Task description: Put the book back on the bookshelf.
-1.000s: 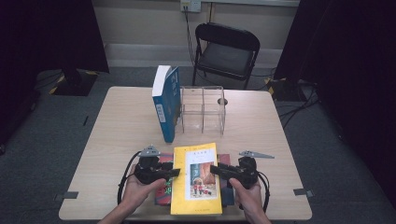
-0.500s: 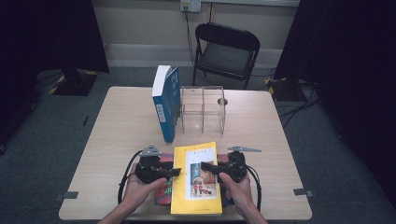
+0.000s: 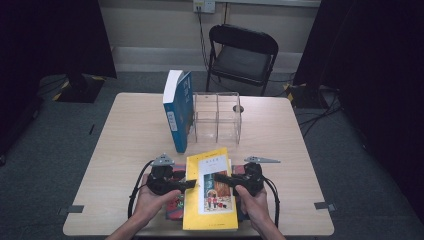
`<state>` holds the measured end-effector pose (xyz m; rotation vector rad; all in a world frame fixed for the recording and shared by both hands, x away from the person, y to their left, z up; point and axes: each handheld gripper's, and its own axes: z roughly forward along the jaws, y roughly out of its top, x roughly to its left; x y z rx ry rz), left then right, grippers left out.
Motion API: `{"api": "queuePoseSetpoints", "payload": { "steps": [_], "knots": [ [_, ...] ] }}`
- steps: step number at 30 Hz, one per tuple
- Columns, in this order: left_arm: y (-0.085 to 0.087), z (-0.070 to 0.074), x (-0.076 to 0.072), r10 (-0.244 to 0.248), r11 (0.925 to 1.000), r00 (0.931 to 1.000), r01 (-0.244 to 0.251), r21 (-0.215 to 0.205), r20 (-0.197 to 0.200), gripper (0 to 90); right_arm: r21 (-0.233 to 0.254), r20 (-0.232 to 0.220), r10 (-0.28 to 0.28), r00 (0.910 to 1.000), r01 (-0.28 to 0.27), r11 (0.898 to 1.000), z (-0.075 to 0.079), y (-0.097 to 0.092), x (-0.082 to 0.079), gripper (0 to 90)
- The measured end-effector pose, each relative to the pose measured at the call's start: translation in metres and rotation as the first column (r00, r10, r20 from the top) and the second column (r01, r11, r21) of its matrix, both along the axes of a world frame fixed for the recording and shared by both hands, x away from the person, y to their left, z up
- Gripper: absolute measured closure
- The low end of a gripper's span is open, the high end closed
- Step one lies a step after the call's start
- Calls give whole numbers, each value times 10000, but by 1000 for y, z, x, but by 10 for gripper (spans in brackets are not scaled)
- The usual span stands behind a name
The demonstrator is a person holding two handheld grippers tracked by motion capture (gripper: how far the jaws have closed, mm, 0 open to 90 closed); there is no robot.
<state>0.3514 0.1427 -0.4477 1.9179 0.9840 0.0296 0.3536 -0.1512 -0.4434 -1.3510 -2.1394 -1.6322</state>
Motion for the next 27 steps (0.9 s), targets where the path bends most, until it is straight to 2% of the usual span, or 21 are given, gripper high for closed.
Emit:
{"api": "queuePoseSetpoints", "payload": {
  "steps": [4,8,14,16,18,21,25,27],
  "knots": [
    [4,-1,4,-147,9980,9988,118,-621,-460,285,55,822,132,9965,-137,9999,7,0,-7,788],
    [2,0,5,-389,9965,9983,356,-757,-428,243,242,1178,223,9928,-253,9994,12,-2,-9,803],
    [-8,-1,5,-915,9912,9949,870,-999,-413,253,307,1340,278,9906,-322,9990,17,-4,-12,814],
    [-11,0,4,-969,9901,9948,933,-1051,-305,233,328,1467,333,9886,-385,9987,19,-3,-13,817],
    [-11,-1,5,-1137,9867,9928,1085,-1211,-371,232,316,1600,368,9864,-424,9986,22,-3,-14,817],
    [-12,-1,5,-1179,9855,9921,1116,-1274,-427,224,321,1646,339,9858,-397,9987,24,-2,-15,817],
    [-15,-2,8,-1533,9789,9871,1454,-1439,-456,207,352,1716,358,9845,-425,9985,26,-2,-16,817],
    [-16,-1,8,-1556,9762,9871,1479,-1588,-368,214,399,1774,396,9833,-474,9981,28,-3,-17,818]
  ]
}}
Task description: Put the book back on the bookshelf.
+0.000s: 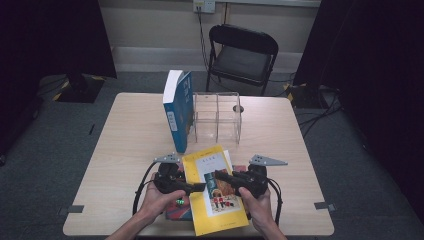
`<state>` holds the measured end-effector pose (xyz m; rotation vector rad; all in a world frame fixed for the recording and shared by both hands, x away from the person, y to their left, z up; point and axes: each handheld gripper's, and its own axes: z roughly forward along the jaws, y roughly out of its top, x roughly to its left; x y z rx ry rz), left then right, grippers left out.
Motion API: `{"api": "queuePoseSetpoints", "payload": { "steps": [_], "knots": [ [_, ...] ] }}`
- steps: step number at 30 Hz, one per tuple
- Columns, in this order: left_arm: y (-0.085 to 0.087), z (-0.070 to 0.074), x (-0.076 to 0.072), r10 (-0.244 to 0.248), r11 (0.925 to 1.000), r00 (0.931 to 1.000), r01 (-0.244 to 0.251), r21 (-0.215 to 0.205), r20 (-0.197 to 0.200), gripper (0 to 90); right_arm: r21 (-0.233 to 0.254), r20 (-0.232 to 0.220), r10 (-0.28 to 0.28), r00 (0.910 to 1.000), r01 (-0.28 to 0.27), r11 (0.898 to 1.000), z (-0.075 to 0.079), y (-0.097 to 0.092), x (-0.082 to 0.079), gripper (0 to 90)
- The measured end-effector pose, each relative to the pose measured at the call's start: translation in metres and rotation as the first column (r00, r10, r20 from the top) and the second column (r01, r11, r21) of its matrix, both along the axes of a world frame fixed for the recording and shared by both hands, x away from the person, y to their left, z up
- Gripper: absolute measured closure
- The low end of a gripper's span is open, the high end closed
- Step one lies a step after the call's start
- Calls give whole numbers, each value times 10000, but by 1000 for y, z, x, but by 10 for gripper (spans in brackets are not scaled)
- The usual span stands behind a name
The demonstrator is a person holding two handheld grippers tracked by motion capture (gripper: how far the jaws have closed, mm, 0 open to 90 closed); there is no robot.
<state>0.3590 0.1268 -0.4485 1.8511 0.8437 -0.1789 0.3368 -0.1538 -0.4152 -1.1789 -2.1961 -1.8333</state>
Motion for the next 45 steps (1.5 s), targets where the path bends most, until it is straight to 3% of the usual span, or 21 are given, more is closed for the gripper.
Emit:
{"api": "queuePoseSetpoints", "payload": {
  "steps": [1,3,6,8,11,14,18,24,28,32,36,37,38,41,44,45],
  "knots": [
    [1,0,1,-170,9997,9997,167,-194,-157,224,26,63,-23,10000,22,10000,1,0,0,818],
    [3,-1,0,-464,9946,9970,403,-958,-624,355,111,109,57,9999,-58,9999,2,-1,-1,818],
    [4,3,0,-490,9960,9977,454,-772,-460,367,-11,332,62,9994,-62,10000,4,0,-3,818],
    [6,6,-2,-323,9961,9992,302,-828,-249,411,-268,468,26,9989,-13,9996,6,1,-3,816],
    [9,11,-3,-460,9925,9989,447,-1138,-89,525,-662,500,-59,9987,92,9978,8,1,-3,807],
    [9,14,-3,-388,9916,9987,345,-1245,-322,606,-998,382,-173,9991,211,9948,10,1,-2,787],
    [7,22,-5,-403,9947,9992,405,-940,47,644,-1196,337,-279,9990,317,9923,10,1,0,762],
    [7,44,-7,-327,9970,9946,393,-671,980,658,-753,657,-381,9971,430,9962,22,-1,1,755],
    [10,51,-6,-313,9965,9918,405,-726,1237,670,-571,880,-481,9950,533,9969,30,1,4,742],
    [10,66,-1,6,9955,9870,146,-932,1606,697,-287,1213,-678,9903,718,9970,42,2,10,743],
    [10,85,5,212,9963,9722,-10,-862,2331,750,-120,1555,-784,9847,812,9966,55,2,15,737],
    [9,89,5,274,9972,9621,-74,-744,2712,758,-113,1637,-796,9833,825,9965,57,2,16,731],
    [9,90,5,289,9979,9564,-106,-643,2907,758,-112,1748,-798,9814,830,9965,60,2,16,720],
    [7,89,1,172,9980,9458,35,-632,3242,756,-366,2037,-1052,9734,1149,9927,58,4,14,604],
    [5,89,-7,124,9980,9347,107,-629,3552,755,-320,2041,-1165,9720,1255,9916,52,1,10,494],
    [5,89,-8,105,9979,9339,133,-641,3575,753,-339,2038,-1130,9725,1223,9919,50,-1,9,480]
  ]
}}
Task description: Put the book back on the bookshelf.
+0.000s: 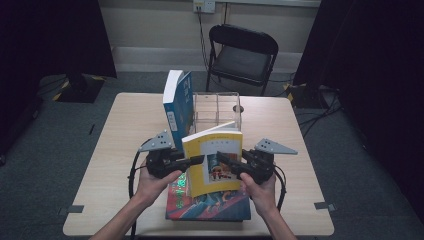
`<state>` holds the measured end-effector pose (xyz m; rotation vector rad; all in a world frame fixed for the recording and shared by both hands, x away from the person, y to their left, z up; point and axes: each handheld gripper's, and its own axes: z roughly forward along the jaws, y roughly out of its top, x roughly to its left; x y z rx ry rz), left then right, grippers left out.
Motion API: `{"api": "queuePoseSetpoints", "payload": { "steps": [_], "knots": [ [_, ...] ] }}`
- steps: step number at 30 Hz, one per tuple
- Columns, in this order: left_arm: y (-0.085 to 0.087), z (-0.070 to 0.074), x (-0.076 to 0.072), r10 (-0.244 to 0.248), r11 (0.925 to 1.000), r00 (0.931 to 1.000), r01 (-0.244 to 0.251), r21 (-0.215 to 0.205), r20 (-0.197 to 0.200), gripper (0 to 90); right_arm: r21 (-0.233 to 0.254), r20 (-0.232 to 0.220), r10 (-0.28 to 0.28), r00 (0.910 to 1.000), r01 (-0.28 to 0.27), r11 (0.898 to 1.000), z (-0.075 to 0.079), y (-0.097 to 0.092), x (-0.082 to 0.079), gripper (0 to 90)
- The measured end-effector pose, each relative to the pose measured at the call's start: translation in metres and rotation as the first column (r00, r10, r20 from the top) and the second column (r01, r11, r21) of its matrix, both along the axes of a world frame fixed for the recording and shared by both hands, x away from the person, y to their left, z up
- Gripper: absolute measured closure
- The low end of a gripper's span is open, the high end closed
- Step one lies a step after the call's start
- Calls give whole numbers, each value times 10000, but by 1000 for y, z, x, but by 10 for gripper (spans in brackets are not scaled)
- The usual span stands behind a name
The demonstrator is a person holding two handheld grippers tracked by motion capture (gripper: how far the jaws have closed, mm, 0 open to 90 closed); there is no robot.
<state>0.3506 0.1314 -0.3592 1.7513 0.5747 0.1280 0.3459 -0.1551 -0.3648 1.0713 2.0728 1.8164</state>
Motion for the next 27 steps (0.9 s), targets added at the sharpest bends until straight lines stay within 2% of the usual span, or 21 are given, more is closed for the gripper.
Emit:
{"api": "queuePoseSetpoints", "payload": {
  "steps": [2,5,7,9,12,17,20,22,27],
  "knots": [
    [-1,1,-3,-37,9999,9999,36,113,149,752,-167,-37,-174,9998,173,9997,-2,-5,-3,441],
    [-2,-1,-8,55,10000,9997,-54,-30,255,749,-142,-195,-344,9992,341,9993,-8,-18,-7,408],
    [-3,-1,-10,115,9999,9994,-115,10,335,748,-316,-335,-466,9984,455,9985,-14,-26,-6,389],
    [-4,-1,-12,80,10000,9993,-80,-20,379,747,-340,-367,-359,9987,347,9988,-21,-32,-4,368],
    [-5,-1,-14,25,10000,9990,-24,-16,443,741,-77,-689,164,9975,-169,9998,-35,-39,4,354],
    [-8,-1,-12,-182,9998,9992,180,48,349,721,-142,-663,793,9946,-805,9967,-41,-33,7,403],
    [-11,0,-11,-55,9999,9992,50,120,404,714,-669,-428,466,9980,-494,9965,-38,-26,5,403],
    [-13,1,-9,209,9996,9992,-215,168,338,721,-792,-370,392,9985,-420,9960,-38,-25,4,428],
    [-14,1,-4,315,9991,9989,-325,278,355,737,-829,-343,310,9989,-337,9960,-38,-26,4,455]
  ]
}}
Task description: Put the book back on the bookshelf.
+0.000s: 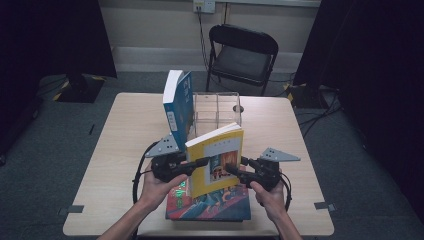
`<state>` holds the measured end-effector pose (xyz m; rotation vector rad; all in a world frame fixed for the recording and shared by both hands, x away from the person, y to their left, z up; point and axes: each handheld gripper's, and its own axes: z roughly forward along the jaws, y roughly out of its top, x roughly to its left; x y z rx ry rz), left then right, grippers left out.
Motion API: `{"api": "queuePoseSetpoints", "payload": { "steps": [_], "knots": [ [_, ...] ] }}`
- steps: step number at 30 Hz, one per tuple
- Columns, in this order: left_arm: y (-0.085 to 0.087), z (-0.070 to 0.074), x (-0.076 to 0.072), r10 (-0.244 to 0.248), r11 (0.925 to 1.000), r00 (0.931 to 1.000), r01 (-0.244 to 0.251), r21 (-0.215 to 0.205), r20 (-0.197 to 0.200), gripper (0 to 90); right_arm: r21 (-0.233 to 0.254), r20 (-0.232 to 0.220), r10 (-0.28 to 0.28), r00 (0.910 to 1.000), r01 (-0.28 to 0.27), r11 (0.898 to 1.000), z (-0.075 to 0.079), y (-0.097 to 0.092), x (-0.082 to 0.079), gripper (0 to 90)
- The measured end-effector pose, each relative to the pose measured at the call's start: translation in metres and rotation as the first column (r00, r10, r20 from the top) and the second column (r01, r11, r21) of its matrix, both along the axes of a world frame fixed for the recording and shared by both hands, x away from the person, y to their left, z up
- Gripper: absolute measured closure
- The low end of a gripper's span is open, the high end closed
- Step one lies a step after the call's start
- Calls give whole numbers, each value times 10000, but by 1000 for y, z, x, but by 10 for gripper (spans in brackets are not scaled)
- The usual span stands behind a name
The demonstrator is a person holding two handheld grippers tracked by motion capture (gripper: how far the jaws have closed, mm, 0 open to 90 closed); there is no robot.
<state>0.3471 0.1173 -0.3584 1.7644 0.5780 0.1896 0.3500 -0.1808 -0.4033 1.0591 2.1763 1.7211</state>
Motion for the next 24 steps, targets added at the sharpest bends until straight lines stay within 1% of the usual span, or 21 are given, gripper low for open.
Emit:
{"api": "queuePoseSetpoints", "payload": {
  "steps": [1,4,5,6,9,10,12,14,15,16,19,21,24],
  "knots": [
    [-1,0,1,-50,10000,10000,50,-58,4,739,-76,32,-25,10000,25,10000,0,1,0,455],
    [-3,-1,4,-33,9999,10000,32,-126,-56,731,-81,14,-14,10000,14,10000,0,2,0,464],
    [-4,-1,4,28,10000,10000,-29,-87,-76,731,-103,35,0,10000,1,9999,0,3,0,470],
    [-6,-1,5,30,10000,10000,-30,-21,21,729,-114,57,11,10000,-10,9999,0,3,0,474],
    [-12,2,8,81,9999,10000,-81,115,7,715,-126,75,12,10000,-11,9999,0,3,0,480],
    [-14,2,9,58,10000,10000,-58,62,-9,711,-179,102,-6,9999,8,9998,1,3,0,481],
    [-16,2,10,-32,10000,10000,32,94,-33,696,-155,109,26,9999,-24,9999,1,2,-1,481],
    [-19,3,10,32,9999,10000,-32,95,17,689,-159,131,61,9999,-59,9999,1,2,-1,481],
    [-19,3,10,33,9999,10000,-33,154,5,690,-177,129,54,9999,-52,9998,1,2,-1,481],
    [-21,3,10,115,9999,9999,-116,82,27,693,-170,115,38,9999,-36,9998,1,2,-1,481],
    [-20,2,10,137,9999,9998,-138,69,122,696,-192,164,4,9999,-1,9998,0,3,-1,482],
    [-20,1,10,174,9998,9998,-174,-4,75,700,-198,174,8,9998,-4,9998,0,3,-1,482],
    [-20,1,10,305,9995,9995,-306,61,77,734,-215,209,-2,9998,7,9998,0,3,-1,482]
  ]
}}
